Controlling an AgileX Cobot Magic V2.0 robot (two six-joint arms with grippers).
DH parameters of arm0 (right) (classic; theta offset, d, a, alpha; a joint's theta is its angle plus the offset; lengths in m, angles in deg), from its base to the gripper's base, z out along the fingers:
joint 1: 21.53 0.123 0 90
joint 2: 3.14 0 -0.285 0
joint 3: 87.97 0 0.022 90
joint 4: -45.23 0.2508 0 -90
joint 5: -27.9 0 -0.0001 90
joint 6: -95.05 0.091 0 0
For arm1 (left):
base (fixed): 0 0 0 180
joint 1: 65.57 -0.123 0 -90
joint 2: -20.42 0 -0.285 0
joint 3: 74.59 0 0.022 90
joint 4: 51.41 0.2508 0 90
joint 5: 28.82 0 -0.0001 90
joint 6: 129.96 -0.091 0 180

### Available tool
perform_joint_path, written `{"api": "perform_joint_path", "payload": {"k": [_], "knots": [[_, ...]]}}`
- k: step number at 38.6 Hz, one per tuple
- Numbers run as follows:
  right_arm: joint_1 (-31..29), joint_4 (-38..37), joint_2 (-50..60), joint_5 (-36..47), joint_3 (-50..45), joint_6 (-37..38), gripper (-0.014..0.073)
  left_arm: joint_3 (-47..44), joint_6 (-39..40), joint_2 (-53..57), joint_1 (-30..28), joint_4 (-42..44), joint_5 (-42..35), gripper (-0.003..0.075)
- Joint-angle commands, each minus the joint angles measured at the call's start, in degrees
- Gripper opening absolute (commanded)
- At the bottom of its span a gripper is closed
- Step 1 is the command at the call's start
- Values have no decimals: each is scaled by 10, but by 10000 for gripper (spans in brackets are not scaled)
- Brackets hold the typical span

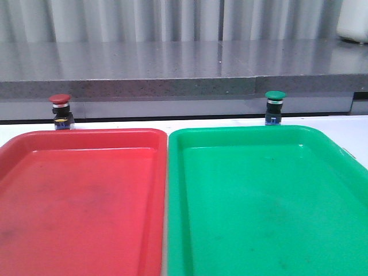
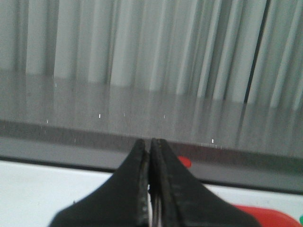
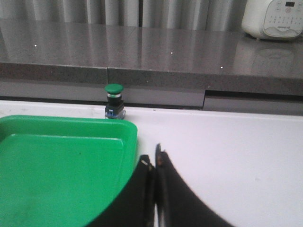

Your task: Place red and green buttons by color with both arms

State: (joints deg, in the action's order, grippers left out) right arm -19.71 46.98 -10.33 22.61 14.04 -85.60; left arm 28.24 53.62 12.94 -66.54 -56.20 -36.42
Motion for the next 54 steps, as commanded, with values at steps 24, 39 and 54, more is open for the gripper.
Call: {"api": "perform_joint_path", "payload": {"k": [24,39,54], "knots": [[2,-1,-285,-132,337,1,-65,286,-2,-272,-1,15,139,-19],[2,-1,-285,-129,337,1,462,286,-2,-272,-1,15,139,592],[2,-1,-285,-129,337,1,651,284,-2,-273,-1,15,140,636]]}}
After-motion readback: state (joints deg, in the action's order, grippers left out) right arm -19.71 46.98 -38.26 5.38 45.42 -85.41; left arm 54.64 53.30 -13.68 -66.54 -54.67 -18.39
